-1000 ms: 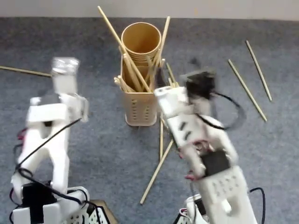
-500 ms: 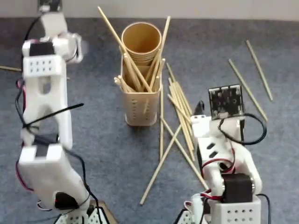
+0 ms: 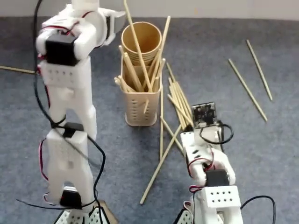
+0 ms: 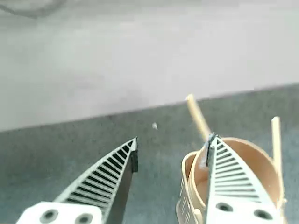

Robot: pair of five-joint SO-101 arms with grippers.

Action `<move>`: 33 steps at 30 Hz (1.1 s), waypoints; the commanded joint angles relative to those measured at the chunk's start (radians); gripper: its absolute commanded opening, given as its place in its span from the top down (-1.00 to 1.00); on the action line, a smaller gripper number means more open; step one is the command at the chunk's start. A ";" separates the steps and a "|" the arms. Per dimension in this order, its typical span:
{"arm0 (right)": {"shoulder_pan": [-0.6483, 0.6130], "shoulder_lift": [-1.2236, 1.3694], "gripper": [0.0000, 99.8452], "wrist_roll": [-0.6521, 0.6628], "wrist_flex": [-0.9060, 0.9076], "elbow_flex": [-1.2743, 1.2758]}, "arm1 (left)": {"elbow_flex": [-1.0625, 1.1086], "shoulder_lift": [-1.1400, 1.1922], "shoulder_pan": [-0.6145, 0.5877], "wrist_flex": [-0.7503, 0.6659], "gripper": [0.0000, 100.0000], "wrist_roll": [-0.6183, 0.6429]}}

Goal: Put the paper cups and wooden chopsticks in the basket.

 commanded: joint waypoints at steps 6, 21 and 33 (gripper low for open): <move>-0.013 -0.010 0.38 0.012 -0.018 0.007 | -0.058 -0.090 -0.013 0.071 0.50 0.011; -0.016 -0.010 0.38 0.011 -0.019 0.038 | 0.177 0.147 -0.269 -0.035 0.50 0.011; -0.101 -0.010 0.38 0.011 -0.116 0.076 | 0.168 0.220 -0.084 -0.241 0.50 0.011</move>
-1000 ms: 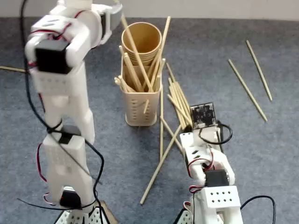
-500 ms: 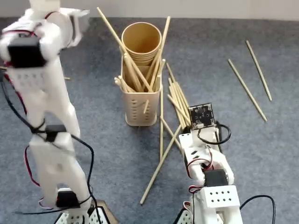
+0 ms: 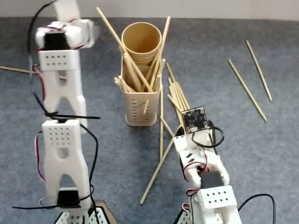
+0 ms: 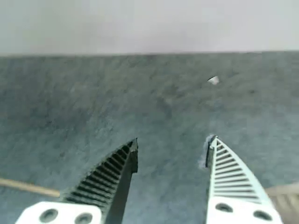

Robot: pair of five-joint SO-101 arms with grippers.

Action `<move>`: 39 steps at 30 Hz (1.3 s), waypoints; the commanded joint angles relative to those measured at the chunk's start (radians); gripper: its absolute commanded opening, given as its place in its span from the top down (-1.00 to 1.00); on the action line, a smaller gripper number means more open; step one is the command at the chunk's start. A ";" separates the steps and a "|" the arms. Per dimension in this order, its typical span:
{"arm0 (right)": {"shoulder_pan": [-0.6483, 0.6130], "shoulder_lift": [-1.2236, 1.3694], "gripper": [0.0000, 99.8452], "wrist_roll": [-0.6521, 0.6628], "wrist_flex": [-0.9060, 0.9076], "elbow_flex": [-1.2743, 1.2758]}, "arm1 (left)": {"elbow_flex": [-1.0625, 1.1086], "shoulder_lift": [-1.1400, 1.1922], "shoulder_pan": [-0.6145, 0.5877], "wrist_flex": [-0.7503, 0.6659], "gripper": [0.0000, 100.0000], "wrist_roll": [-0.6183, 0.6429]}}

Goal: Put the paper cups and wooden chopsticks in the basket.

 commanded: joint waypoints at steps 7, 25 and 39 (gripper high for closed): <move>-0.038 -0.010 0.38 0.011 -0.016 -0.004 | 0.001 -0.381 0.130 0.011 0.50 0.011; -0.064 -0.010 0.38 0.043 -0.012 0.001 | -0.004 -0.392 0.093 0.130 0.50 0.012; -0.062 -0.015 0.38 0.046 -0.012 0.051 | -0.007 -0.185 0.090 0.123 0.99 0.333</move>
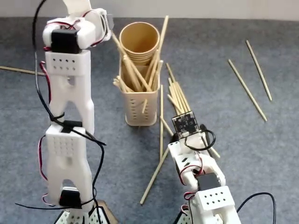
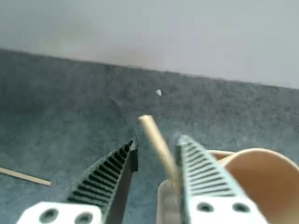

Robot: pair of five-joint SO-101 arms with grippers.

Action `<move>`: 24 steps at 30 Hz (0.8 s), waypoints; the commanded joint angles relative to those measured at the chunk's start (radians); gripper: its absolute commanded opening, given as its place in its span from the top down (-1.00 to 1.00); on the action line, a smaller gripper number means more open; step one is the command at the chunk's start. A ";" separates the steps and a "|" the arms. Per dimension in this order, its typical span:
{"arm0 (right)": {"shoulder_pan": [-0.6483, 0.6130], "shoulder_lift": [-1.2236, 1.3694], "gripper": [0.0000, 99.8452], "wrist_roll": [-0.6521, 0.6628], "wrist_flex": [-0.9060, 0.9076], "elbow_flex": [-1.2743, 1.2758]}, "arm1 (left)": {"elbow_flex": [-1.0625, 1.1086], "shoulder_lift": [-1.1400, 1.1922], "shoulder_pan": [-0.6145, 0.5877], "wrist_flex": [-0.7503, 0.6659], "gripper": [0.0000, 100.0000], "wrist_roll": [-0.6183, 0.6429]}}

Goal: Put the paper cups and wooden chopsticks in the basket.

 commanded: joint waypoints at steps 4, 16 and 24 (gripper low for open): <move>-0.001 -0.015 0.38 0.011 -0.012 -0.002 | -0.081 -0.001 -0.013 -0.017 0.99 0.048; -0.001 -0.015 0.38 0.011 -0.015 -0.002 | -0.200 -0.119 0.177 -0.032 0.99 -0.169; -0.001 -0.015 0.38 0.046 -0.015 -0.001 | -0.206 -0.131 0.237 0.061 0.91 -0.172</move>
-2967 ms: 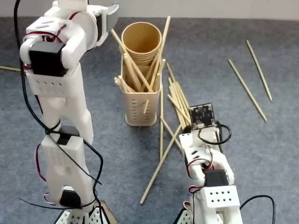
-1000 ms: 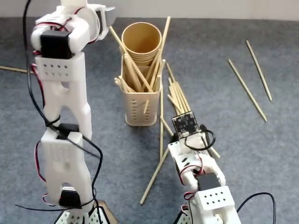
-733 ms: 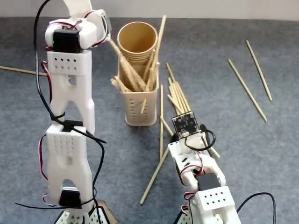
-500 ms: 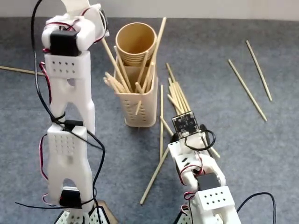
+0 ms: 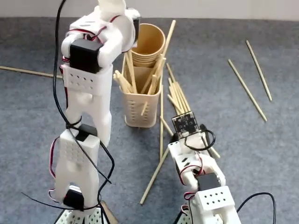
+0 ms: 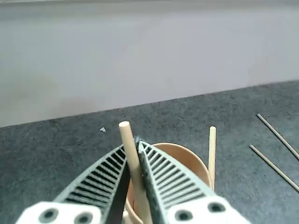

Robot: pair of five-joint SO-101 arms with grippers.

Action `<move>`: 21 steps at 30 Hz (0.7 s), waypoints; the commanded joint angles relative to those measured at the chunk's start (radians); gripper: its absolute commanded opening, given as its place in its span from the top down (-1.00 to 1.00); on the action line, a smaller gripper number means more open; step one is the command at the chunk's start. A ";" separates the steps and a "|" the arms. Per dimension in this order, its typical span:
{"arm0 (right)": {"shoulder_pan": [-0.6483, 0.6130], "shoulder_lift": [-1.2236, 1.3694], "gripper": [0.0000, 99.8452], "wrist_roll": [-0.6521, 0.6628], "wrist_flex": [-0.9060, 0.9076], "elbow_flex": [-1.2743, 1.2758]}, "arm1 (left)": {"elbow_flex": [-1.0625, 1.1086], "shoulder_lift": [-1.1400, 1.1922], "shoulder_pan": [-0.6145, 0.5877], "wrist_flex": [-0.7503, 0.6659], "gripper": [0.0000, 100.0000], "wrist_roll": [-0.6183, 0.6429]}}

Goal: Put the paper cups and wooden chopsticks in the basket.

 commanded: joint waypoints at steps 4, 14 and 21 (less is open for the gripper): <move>-0.001 -0.015 0.38 0.040 -0.015 -0.001 | -0.019 -0.056 0.013 0.057 0.57 -0.009; -0.001 -0.015 0.38 0.043 -0.013 -0.001 | -0.061 -0.191 -0.249 0.060 0.57 -0.011; -0.001 -0.015 0.38 0.044 -0.012 0.001 | 0.196 0.005 -0.694 0.094 0.58 -0.003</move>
